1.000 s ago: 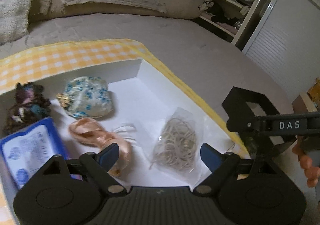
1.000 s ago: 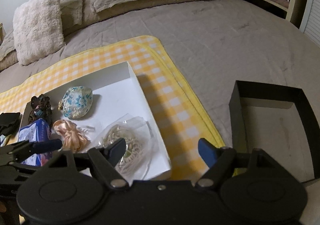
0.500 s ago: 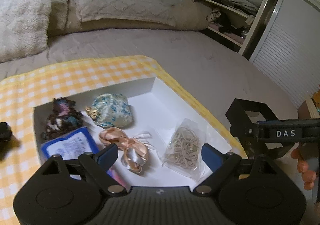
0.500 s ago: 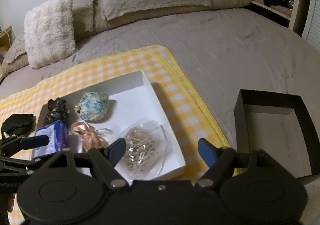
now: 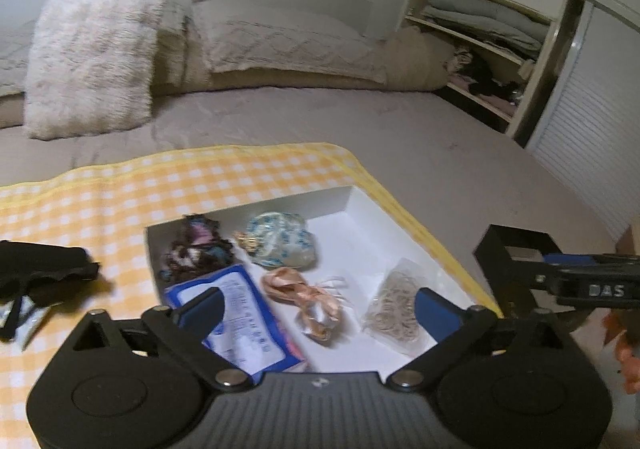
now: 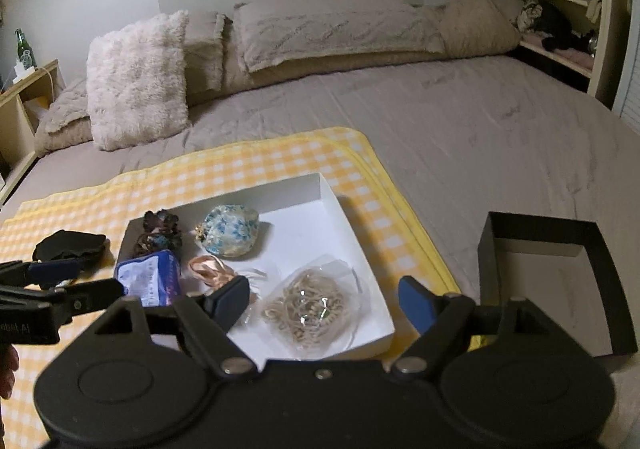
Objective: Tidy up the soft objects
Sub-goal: 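Withdraw both tools from the box toward the black eye mask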
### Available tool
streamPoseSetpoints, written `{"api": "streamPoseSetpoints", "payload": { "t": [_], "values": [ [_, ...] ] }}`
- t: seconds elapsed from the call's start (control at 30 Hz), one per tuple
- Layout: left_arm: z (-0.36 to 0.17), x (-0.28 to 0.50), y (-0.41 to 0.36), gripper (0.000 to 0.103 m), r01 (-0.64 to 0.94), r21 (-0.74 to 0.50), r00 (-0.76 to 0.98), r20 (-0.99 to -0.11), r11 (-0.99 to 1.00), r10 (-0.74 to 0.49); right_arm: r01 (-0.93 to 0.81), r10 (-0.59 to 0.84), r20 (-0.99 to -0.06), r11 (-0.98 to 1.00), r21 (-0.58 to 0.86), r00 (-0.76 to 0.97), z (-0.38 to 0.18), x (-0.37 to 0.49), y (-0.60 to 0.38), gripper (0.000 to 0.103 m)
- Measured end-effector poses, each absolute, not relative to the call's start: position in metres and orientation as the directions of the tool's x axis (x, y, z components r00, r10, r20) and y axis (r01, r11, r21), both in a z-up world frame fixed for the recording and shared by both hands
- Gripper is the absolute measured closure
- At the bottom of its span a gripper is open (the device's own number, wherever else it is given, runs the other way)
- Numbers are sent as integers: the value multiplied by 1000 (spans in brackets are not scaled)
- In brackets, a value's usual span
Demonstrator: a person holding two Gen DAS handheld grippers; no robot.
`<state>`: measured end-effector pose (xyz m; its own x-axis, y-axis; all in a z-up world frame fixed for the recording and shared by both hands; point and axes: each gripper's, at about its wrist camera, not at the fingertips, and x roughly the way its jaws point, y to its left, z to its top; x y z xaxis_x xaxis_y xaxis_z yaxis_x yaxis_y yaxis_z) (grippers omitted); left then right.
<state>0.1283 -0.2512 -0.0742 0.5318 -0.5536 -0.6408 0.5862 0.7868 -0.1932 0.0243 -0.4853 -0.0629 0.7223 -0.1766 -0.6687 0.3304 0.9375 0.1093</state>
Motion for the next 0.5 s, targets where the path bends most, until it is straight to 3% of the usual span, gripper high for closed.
{"api": "streamPoseSetpoints", "payload": {
  "t": [0.17, 0.23, 0.5],
  "values": [
    [-72, 128, -238, 0, 548, -180, 559, -647, 817, -518, 331, -203, -659, 941, 73, 724, -59, 16, -477, 12],
    [-72, 127, -234, 0, 533, -181, 568, -647, 827, -508, 334, -214, -654, 941, 62, 725, -58, 14, -474, 0],
    [-69, 123, -225, 0, 514, -142, 601, -644, 846, -473, 336, -233, -655, 941, 33, 719, -58, 11, -464, 0]
  ]
}}
